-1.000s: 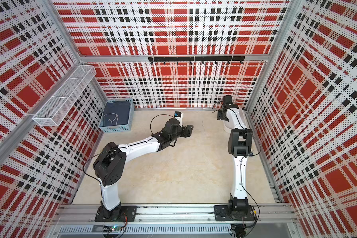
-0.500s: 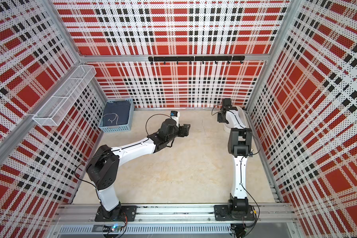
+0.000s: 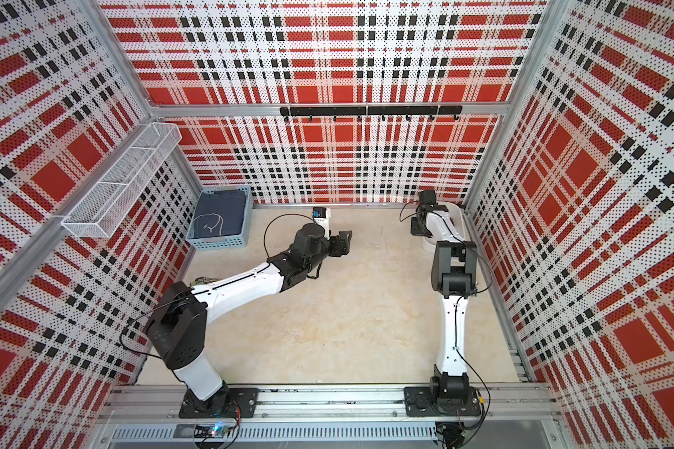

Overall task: Take the batteries out of the storage box
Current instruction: Move the storage box to the center of the board.

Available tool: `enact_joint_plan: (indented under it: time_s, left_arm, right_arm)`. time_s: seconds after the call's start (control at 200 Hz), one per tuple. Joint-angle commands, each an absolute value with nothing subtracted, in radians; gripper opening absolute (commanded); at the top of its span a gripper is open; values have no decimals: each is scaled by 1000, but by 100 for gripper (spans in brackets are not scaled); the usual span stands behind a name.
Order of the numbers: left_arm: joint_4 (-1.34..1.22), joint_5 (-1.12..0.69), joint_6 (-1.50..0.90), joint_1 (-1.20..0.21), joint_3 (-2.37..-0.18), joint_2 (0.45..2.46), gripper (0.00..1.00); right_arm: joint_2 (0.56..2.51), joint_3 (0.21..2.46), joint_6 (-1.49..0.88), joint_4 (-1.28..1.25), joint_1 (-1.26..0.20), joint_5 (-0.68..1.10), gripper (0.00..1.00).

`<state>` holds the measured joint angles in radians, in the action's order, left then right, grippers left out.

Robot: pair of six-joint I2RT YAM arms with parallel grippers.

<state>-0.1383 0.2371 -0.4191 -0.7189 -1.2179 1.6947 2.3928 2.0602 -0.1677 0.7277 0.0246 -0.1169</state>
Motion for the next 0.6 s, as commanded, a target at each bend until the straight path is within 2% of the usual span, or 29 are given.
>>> enact_joint_plan:
  time_s: [0.0, 0.2, 0.371, 0.591]
  left_arm:
    - [-124, 290, -427, -677, -1147, 1604, 82]
    - [-74, 451, -456, -572, -921, 1420, 84]
    - [-43, 571, -428, -536, -717, 1227, 89]
    - [-101, 538, -484, -514, -448, 968, 92]
  right_arm:
    - [2286, 1996, -238, 756, 1, -114, 0]
    - [2167, 1840, -341, 745, -106, -162, 0]
    - [2114, 1747, -443, 755, -269, -235, 0]
    - [2125, 1725, -640, 793, -525, -286, 0]
